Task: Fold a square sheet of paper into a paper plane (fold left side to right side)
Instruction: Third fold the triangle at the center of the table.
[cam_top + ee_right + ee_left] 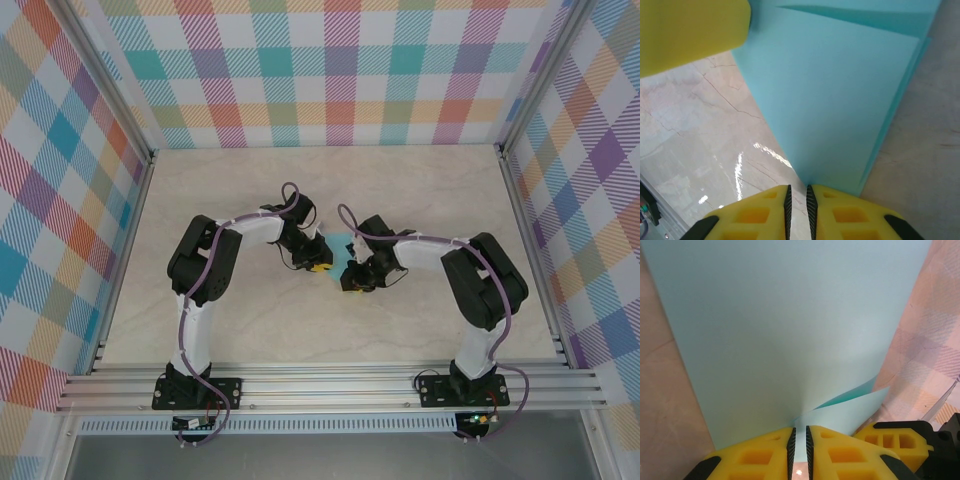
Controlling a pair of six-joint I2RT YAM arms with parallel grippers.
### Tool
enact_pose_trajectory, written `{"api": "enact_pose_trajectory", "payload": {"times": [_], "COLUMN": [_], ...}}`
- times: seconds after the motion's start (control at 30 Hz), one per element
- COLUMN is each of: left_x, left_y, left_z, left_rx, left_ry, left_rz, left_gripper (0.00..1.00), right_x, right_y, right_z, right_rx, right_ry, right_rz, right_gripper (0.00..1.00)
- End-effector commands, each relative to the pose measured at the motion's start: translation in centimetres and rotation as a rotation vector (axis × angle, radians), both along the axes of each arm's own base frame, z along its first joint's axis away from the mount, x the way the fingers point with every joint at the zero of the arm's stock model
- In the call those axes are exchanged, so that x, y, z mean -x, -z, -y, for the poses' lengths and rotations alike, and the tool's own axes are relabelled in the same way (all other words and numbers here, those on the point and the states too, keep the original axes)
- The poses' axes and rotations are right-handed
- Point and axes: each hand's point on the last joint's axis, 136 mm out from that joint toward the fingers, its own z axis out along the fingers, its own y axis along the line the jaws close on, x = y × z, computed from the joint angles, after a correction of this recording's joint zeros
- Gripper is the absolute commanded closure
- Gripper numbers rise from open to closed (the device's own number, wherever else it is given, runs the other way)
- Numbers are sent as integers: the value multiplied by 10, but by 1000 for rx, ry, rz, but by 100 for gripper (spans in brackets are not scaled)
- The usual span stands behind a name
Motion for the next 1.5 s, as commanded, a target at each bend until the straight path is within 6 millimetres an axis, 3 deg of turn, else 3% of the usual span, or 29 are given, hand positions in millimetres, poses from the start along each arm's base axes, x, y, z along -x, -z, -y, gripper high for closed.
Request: {"api": "enact_pose_trajectory", "payload": {"times": [0.0, 0.27, 0.43, 0.53, 0.7, 0.9, 1.13, 1.27, 1.47], "left_x": [12, 12, 12, 10, 10, 9, 8, 2, -4], "left_y": [48, 46, 43, 40, 40, 38, 30, 12, -34], "left_z": [-27, -27, -25, -24, -22, -20, -20, -14, -4], "left_rx": [-190, -186, -173, -168, -164, -161, -153, -114, -31], "left_ry": [-7, -6, -8, -9, -11, -13, -5, 8, 21], "left_rz": [-47, -46, -45, -41, -38, -37, -16, 26, 115], "left_gripper": [83, 83, 83, 83, 83, 83, 83, 80, 68], "right_x": [45, 57, 33, 21, 9, 0, 8, 18, 29], "right_y": [21, 18, -31, -47, -31, -10, 18, 29, 37], "right_z": [34, 53, 32, 20, 7, -2, 16, 30, 43], "right_rx": [132, 151, 20, -38, -57, -32, 88, 146, 170], "right_ry": [27, 62, 62, 63, 81, 84, 134, 166, 189], "right_rz": [-179, -205, -82, -50, -83, -105, -170, -209, -241], "right_gripper": [84, 85, 86, 87, 96, 100, 100, 100, 100]}}
